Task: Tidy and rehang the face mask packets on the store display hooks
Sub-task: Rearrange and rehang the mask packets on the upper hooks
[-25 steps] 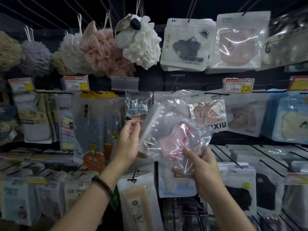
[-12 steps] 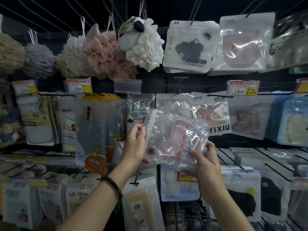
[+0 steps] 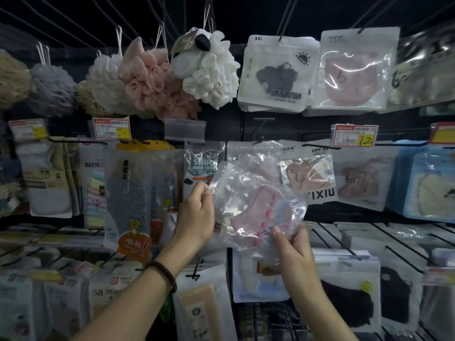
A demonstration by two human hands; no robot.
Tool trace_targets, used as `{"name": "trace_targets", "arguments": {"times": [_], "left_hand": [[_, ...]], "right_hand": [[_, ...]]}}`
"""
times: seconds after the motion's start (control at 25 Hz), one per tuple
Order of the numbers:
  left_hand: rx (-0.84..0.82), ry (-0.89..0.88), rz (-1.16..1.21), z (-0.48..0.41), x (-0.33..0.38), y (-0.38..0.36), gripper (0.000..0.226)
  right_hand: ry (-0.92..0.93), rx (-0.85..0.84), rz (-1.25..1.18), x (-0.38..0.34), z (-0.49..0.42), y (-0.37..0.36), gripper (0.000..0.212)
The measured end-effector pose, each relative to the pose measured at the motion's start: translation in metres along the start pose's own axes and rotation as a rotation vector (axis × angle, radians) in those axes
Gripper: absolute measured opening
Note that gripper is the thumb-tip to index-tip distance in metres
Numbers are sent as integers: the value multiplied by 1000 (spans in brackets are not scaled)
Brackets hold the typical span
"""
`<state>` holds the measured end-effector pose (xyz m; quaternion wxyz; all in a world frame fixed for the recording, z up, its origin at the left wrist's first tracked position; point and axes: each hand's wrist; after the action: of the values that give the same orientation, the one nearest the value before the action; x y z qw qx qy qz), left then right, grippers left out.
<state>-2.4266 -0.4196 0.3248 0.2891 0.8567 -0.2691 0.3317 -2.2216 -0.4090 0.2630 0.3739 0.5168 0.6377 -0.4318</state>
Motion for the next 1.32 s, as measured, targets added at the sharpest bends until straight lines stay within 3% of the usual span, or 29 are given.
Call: {"name": "trace_targets", "arguments": {"times": [0.2,0.28,0.4,0.48,0.6,0.72,0.96,1.12,1.32], "left_hand": [[-50,-370,-198,-17,18,23,30],[-106,-466,-332,-22,31,29,22],[-138,-565,-442,-26,59,31,16],[-131,-598,-475,-28,76,27,14],[-143,-467,-452,-40,90,20,18],[-126,-182,-143,-51,91,11,26],[-34,-2,350,-47,81,-19,10],[-48,-36,487,-61,88,-25,11],[-9,-65,457,-74,90,-26,13]], "right_hand": [[436,214,569,-54,-9,17,63],[570,152,642,-83,-22,12,59],[434,-94,602,-112,-48,-4,46],[380,-137,459,-116,-64,-9,22],[308,-169,136,-113,-76,-10,7],[311,-122,70,-109,-84,-5,13],[381,-109,58,-110,-98,-1,14],[377,-82,59,-120,-108,-5,16],[371,-33,71,-129,-119,-11,15]]}}
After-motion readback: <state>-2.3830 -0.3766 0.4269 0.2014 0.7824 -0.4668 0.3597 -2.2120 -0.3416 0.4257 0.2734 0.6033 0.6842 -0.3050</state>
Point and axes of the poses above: each hand's wrist, its own z-axis away from the middle knuckle, its own y-axis out of the back of the hand, x = y × z, and after that the axes turned 1 degree about y, right-handed
